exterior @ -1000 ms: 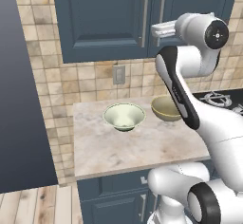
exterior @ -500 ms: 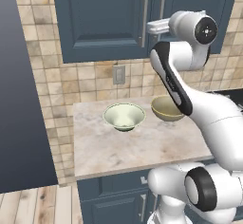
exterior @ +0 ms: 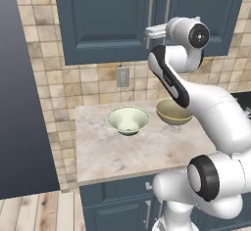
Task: Open the cabinet. Pick the bowls from the counter and place them in the cabinet. Then close the cabinet.
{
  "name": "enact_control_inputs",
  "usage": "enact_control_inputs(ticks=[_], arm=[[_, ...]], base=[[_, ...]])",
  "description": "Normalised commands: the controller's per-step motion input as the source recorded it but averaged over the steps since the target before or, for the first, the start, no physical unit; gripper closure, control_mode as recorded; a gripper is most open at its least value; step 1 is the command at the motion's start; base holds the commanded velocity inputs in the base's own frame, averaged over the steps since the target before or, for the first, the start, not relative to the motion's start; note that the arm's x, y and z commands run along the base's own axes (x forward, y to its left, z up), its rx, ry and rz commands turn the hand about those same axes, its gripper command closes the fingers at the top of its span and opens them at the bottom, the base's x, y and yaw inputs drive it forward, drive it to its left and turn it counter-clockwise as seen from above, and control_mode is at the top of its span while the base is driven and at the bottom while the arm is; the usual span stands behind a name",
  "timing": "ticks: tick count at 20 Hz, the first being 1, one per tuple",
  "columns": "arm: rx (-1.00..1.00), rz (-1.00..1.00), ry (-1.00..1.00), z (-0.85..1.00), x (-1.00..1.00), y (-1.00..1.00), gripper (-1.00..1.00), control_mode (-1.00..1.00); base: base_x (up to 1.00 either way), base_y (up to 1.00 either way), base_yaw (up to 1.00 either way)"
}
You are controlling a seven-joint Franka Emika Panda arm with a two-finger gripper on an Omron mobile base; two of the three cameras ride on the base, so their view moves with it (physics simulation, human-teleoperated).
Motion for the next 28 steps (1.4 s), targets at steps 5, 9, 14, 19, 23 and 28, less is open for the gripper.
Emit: enact_control_inputs(ticks=[5, 9, 14, 19, 23, 28], arm=[[0.01, 0.03, -0.06, -0.36, 0.78, 0.0, -1.0, -1.0], [0.02, 0.02, -0.02, -0.27, 0.85, 0.0, -1.0, -1.0], [0.02, 0.01, 0.0, -0.17, 0.94, 0.0, 1.0, -1.0], [0.04, 0.0, 0.02, -0.12, 0.75, -0.14, 1.0, -1.0], [0.3, 0.0, 0.07, -0.02, 0.09, -0.94, 1.0, -1.0], [0.37, 0.0, 0.05, -0.07, 0.01, -1.0, 1.0, -1.0]], base=[[0.0, 0.0, 0.0], [0.0, 0.0, 0.0], [0.0, 0.0, 0.0], [0.0, 0.0, 0.0], [0.0, 0.0, 0.0], [0.0, 0.0, 0.0]])
